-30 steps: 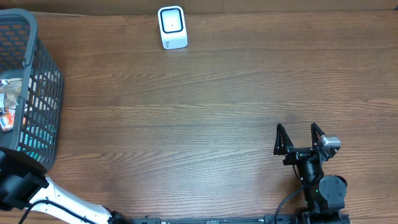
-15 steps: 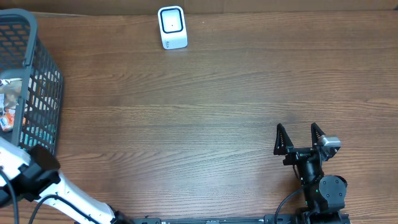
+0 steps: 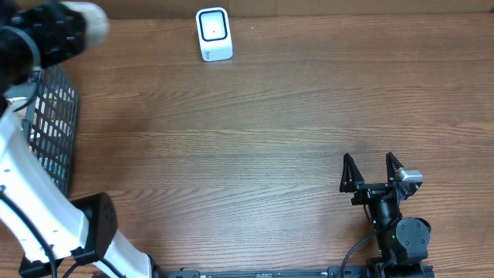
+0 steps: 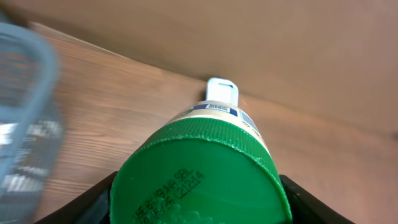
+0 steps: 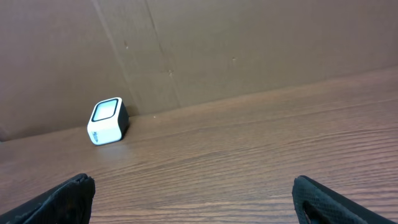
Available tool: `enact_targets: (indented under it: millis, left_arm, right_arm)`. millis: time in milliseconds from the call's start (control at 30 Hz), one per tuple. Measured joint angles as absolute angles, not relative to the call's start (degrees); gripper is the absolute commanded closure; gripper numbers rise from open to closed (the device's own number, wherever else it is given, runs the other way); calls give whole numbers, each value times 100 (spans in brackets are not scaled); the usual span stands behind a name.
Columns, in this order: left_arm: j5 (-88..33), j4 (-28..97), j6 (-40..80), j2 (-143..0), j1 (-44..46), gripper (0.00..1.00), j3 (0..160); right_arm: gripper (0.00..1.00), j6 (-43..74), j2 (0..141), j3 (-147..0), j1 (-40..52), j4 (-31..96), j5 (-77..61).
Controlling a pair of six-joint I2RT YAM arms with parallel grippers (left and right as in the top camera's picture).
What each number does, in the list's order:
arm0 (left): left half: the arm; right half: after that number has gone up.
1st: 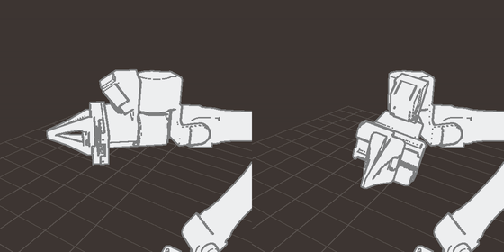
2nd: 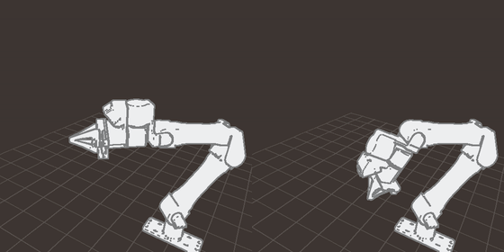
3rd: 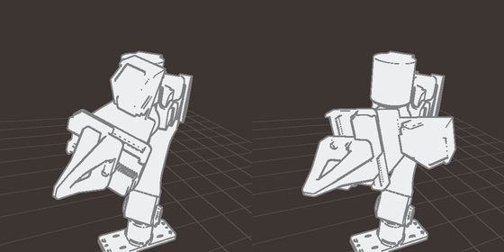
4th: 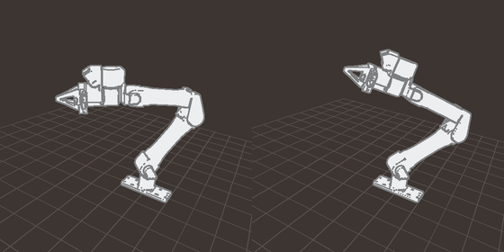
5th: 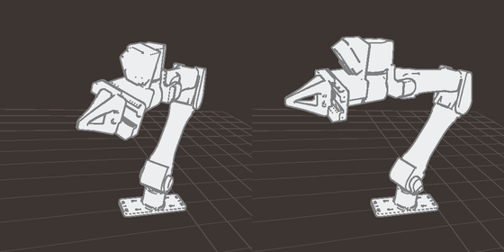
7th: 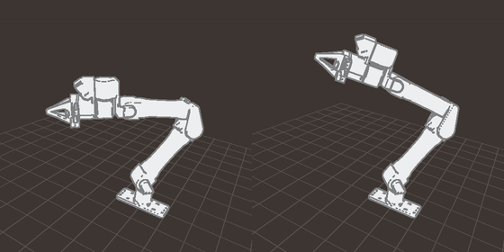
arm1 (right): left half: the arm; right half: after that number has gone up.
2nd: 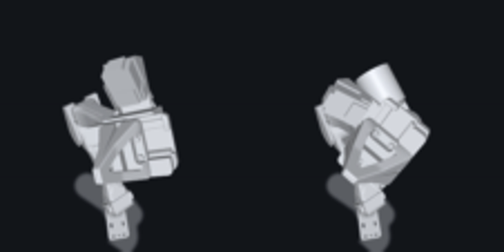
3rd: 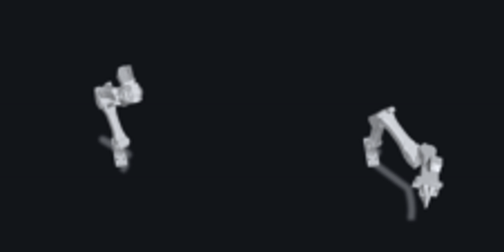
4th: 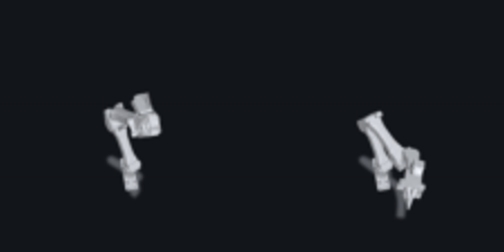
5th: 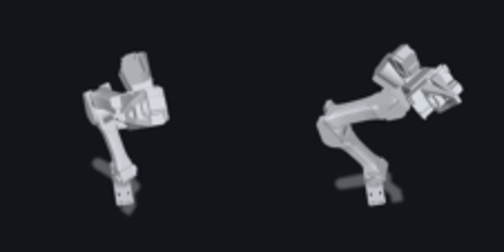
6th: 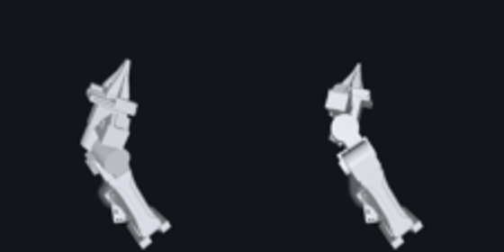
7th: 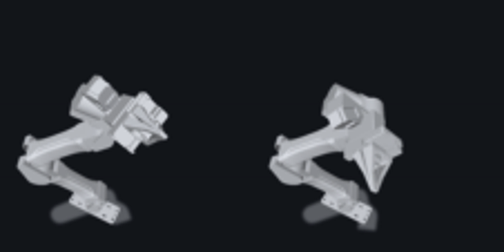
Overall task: Scan the item barcode
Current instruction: 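Carry the bottle to the scanner and hold it under it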
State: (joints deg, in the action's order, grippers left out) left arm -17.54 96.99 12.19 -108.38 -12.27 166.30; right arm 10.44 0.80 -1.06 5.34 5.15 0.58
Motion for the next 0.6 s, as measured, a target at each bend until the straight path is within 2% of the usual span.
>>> enact_targets:
  millis: [300, 600]
  left_arm:
    - [-1396, 9697, 1205, -10960, 287, 58, 15377]
    - [-976, 9393, 1236, -11441, 1125, 62, 13714]
  right_arm:
    - [0, 1041, 80, -106, 534, 517, 60]
    - [0, 1046, 78, -106, 534, 513, 60]
